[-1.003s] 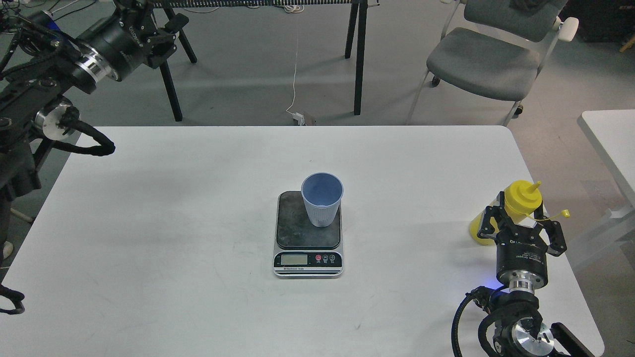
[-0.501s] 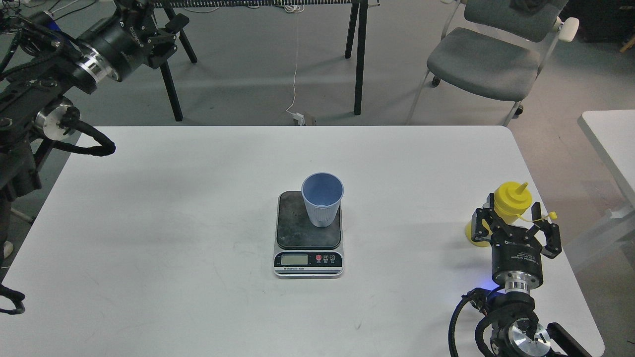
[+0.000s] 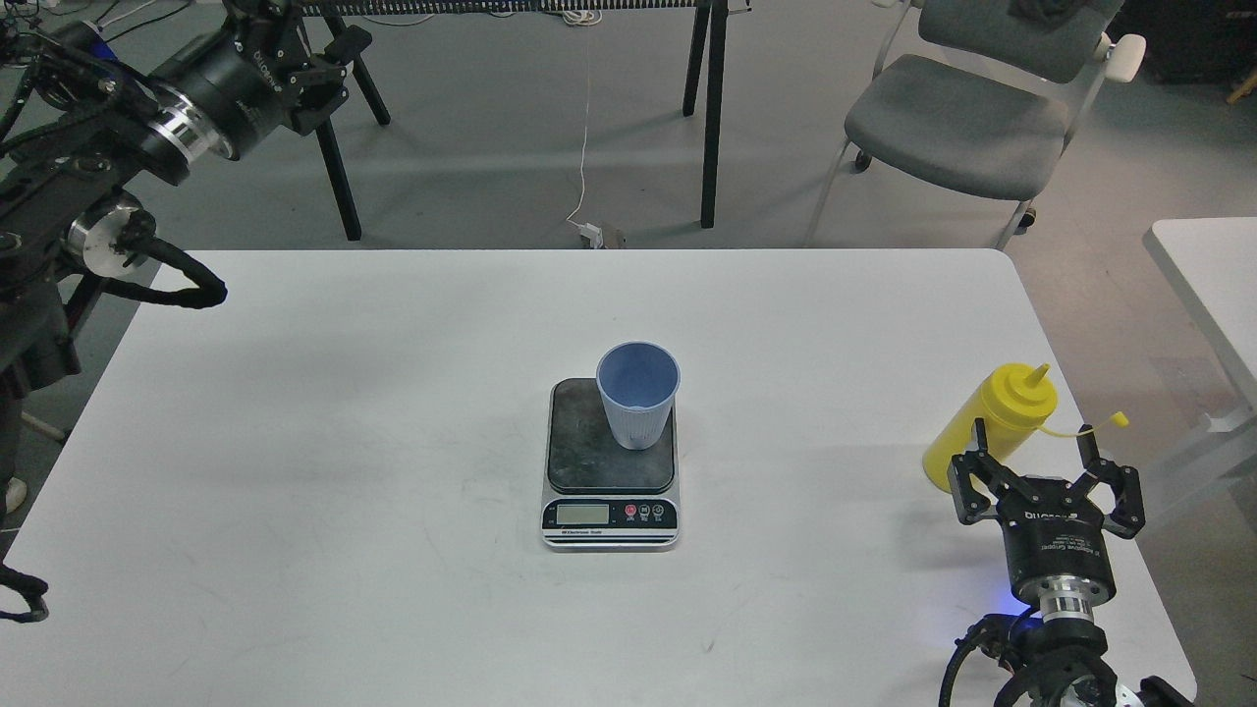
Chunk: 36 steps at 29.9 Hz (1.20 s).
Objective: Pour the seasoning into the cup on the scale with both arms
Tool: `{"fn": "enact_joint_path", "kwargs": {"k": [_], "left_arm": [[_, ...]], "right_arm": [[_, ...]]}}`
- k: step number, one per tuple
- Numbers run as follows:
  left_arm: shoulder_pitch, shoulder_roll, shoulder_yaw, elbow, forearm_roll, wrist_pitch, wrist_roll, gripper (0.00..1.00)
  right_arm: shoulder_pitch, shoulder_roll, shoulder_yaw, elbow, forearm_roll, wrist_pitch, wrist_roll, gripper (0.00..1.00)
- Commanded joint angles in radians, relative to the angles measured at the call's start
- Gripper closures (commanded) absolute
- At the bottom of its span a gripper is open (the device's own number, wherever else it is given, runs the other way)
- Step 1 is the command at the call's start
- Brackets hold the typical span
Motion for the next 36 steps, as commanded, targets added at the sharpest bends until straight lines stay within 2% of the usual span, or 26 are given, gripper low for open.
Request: {"fn": "enact_joint_path", "kwargs": {"k": [1,4,9,13,19,21,23,26,30,33,36], "left_arm": [[0.005,0.002,0.000,0.000,0.000,0.000,0.000,0.13],[0.005,0.005,0.000,0.000,0.000,0.000,0.000,0.13],[0.013,-0.005,0.000,0.000,0.000,0.000,0.000,0.13],[0.011,-0.013,-0.003,0.000,0.000,0.000,0.000,0.13],[0.011,-0.012,-0.006,0.000,0.000,0.000,0.000,0.13],[0.013,-0.012,-0.009,0.000,0.000,0.000,0.000,0.13],[0.013,-0.013,-0.011,0.000,-0.002,0.000,0.000,0.13],[0.013,-0.015,-0.012,0.000,-0.005,0.000,0.000,0.13],[0.011,-0.015,-0.014,0.000,-0.008,0.000,0.000,0.13],[0.011,-0.015,-0.016,0.000,-0.011,0.000,0.000,0.13],[0.011,-0.015,-0.016,0.000,-0.011,0.000,0.000,0.13]], "right_arm": [[-0.041,-0.127,-0.026,0.032,-0.001,0.000,0.000,0.01],[-0.044,-0.223,-0.024,0.006,0.006,0.000,0.000,0.01],[-0.033,-0.247,-0.048,-0.031,0.001,0.000,-0.027,0.01],[-0.027,-0.263,-0.029,-0.031,0.003,0.000,-0.027,0.01],[0.100,-0.463,-0.013,-0.093,-0.002,0.000,-0.033,0.01],[0.167,-0.499,-0.013,-0.130,-0.002,0.000,-0.053,0.01],[0.261,-0.516,-0.015,-0.162,-0.004,0.000,-0.096,0.01],[0.399,-0.508,-0.035,-0.207,-0.045,0.000,-0.156,0.01],[0.638,-0.458,-0.119,-0.224,-0.123,0.000,-0.199,0.01],[0.779,-0.384,-0.147,-0.236,-0.122,0.000,-0.212,0.01],[0.859,-0.251,-0.136,-0.236,-0.117,0.000,-0.217,0.02]]}}
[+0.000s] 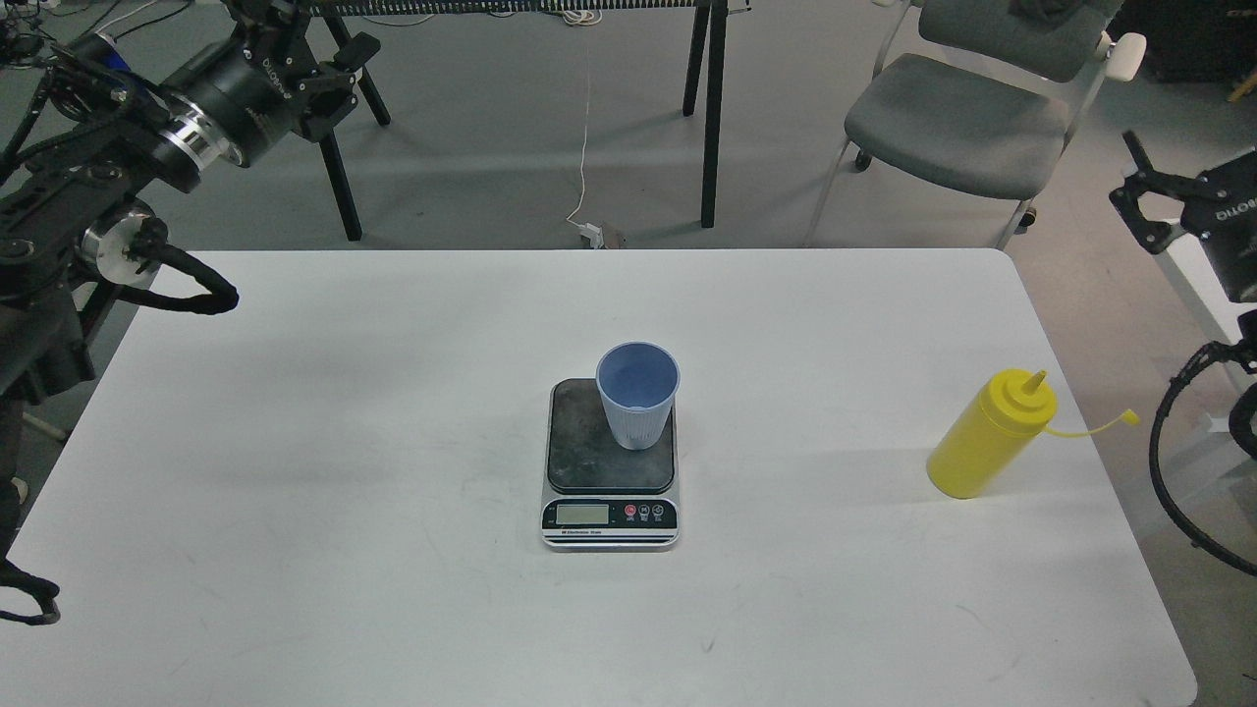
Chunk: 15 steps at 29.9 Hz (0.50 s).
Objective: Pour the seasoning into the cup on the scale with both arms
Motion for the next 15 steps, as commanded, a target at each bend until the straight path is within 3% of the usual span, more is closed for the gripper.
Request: {"fn": "enact_joint_path", "kwargs": {"k": [1,7,15], "left_arm": [[0.001,0.001,-0.001,0.000,0.000,0.000,0.000,0.13],[0.001,0.005,0.001,0.000,0.000,0.000,0.000,0.13],[-0.002,0.007,-0.001,0.000,-0.002,0.000,0.000,0.13]], "right_arm": [[0.096,0.163,0.007,-0.002,0.003,-0.001,-0.005,0.02],[0.106,0.338,0.038,-0.017,0.001,-0.041,0.009,0.02],[0.079,0.390,0.036,-0.037,0.000,-0.007,0.012,0.02]]}}
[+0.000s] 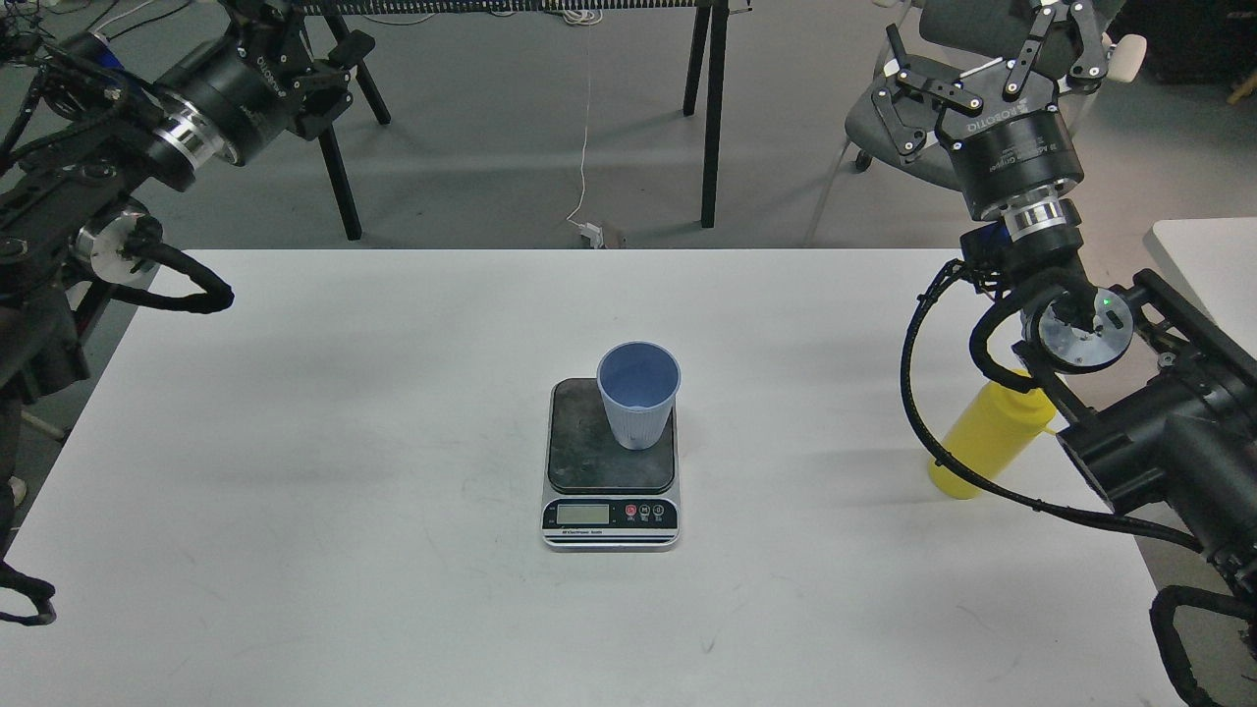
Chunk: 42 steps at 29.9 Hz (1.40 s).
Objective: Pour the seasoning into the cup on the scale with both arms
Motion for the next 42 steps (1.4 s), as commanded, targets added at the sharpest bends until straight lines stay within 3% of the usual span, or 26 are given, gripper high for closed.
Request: {"fn": "enact_joint_path", "kwargs": {"k": [1,13,42], "left_arm": [[-0.002,-0.003,-0.002,0.002,-0.002,0.000,0.000,0.13],[-0.001,-0.015,0.002,0.026,-0.041,0.000,0.000,0.13],[0.045,-0.057,0.004,0.061,-0.042,0.000,0.000,0.13]], "right_arm": [[-0.004,0.029,-0.001,-0.020,-0.006,0.008,0.000,0.02],[0.008,0.110,-0.045,-0.209,-0.051,0.008,-0.001,0.02],[0.056,0.132,-0.047,-0.249,-0.058,0.014,-0.001,0.02]]}}
